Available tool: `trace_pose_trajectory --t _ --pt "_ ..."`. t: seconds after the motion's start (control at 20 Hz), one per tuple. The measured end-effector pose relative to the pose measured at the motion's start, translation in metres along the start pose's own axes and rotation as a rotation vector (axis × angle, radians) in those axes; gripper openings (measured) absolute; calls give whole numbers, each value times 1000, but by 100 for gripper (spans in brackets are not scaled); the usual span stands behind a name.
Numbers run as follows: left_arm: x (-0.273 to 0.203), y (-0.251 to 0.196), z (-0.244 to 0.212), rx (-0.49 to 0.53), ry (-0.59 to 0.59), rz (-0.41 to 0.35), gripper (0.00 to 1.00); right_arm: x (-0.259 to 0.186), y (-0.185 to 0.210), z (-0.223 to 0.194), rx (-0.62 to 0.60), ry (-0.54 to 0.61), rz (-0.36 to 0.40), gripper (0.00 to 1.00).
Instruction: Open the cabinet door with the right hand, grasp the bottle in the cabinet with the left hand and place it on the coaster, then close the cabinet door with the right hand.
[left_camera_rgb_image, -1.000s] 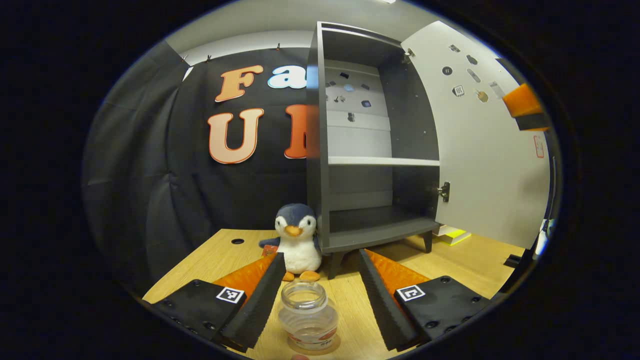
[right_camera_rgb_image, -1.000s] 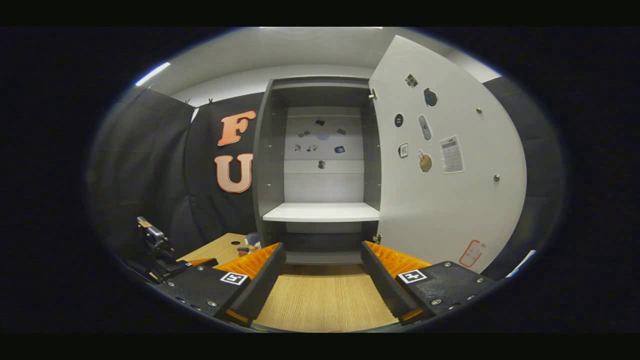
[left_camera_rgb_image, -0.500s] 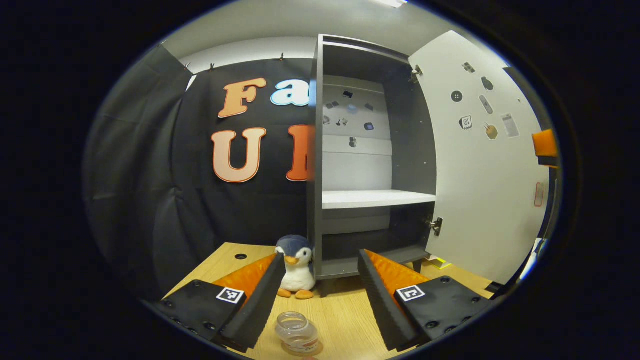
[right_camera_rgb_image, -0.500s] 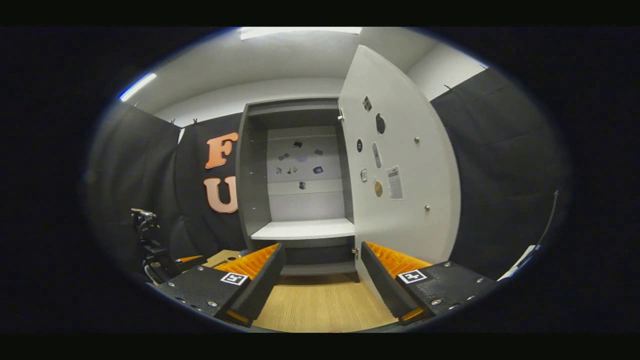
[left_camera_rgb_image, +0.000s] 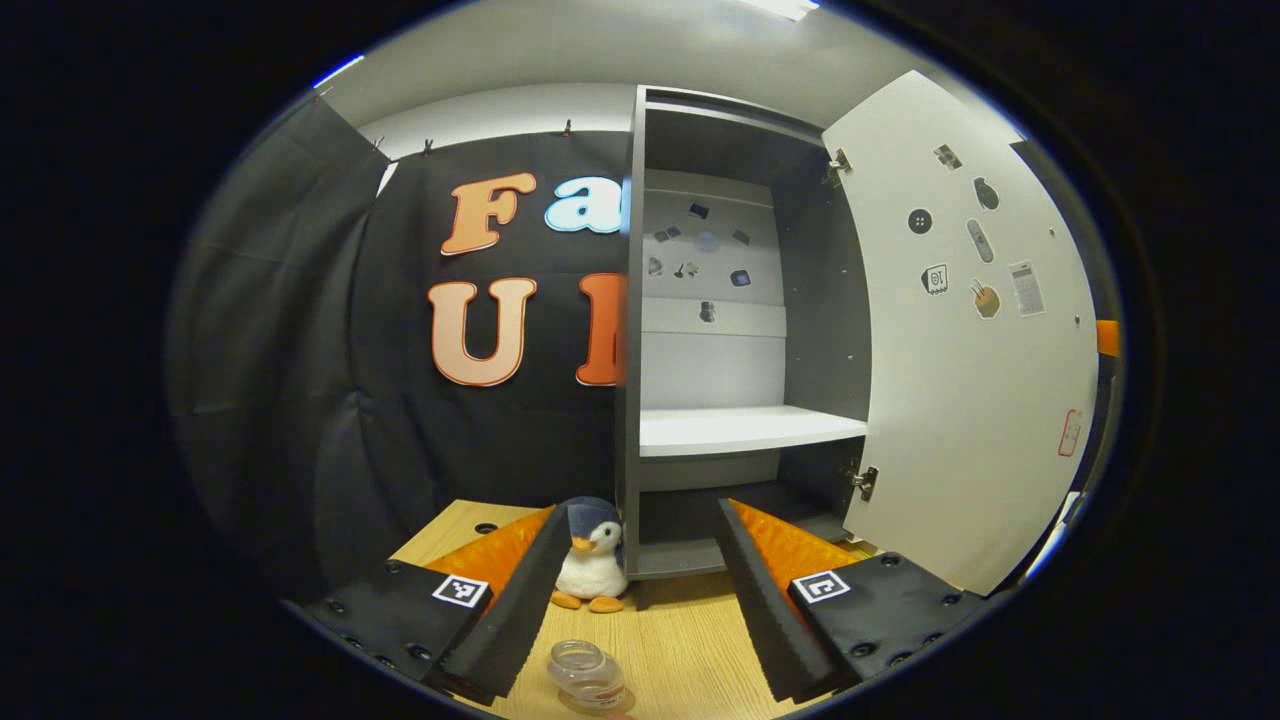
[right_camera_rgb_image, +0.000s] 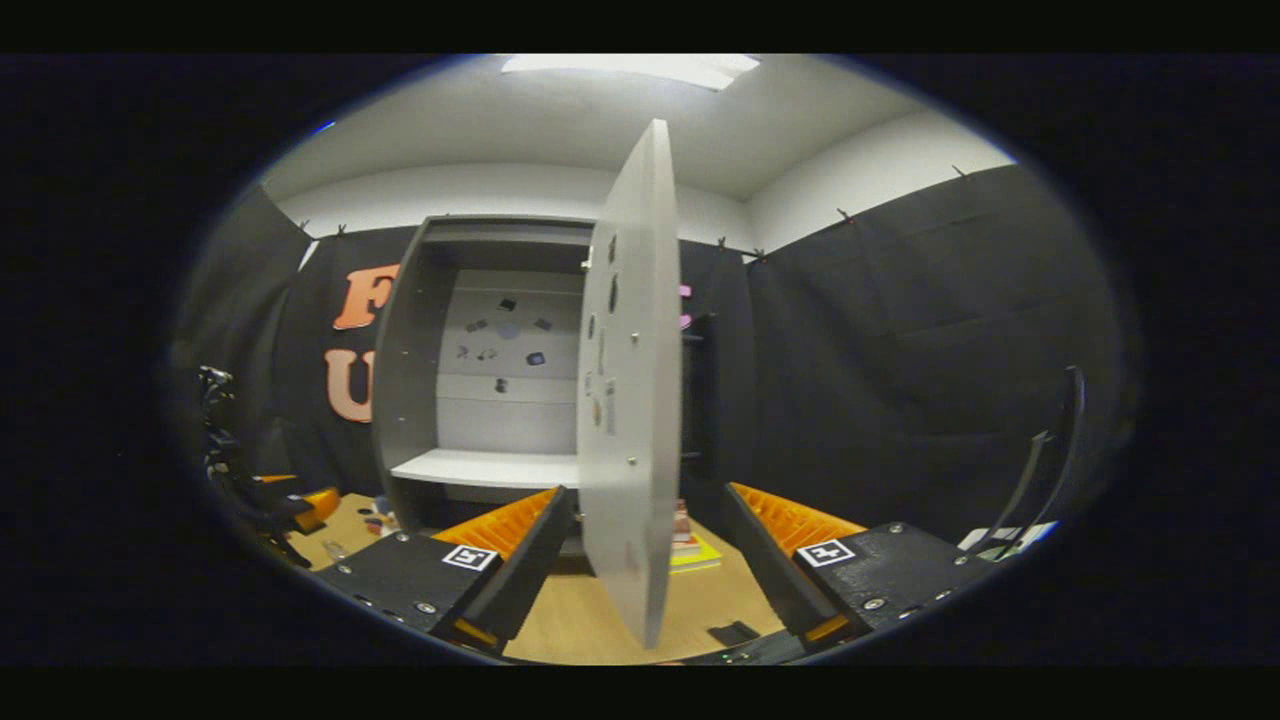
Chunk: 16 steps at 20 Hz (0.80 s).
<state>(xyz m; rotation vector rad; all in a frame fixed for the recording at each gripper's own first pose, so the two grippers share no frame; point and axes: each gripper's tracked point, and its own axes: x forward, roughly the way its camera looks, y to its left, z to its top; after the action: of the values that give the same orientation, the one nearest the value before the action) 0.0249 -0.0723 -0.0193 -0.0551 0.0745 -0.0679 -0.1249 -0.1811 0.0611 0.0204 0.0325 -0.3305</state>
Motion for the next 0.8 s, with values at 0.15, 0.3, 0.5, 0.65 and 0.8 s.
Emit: trace_pose_trajectory --t 0.15,0.3,0.5,0.65,0.8 --pt "-8 2 -1 -4 6 18 95 0 -21 -1 -40 10 -13 93" --pt "-14 8 4 3 -2 39 95 0 -23 2 -46 3 8 95" --pt "-21 9 10 6 -17 54 95 -2 -40 6 -95 -15 -31 95" --pt "-24 4 14 0 -27 47 95 -3 -45 11 -106 -25 -45 93" --pt "-25 -2 20 -12 -38 35 95 6 -49 9 -95 -34 -49 95"
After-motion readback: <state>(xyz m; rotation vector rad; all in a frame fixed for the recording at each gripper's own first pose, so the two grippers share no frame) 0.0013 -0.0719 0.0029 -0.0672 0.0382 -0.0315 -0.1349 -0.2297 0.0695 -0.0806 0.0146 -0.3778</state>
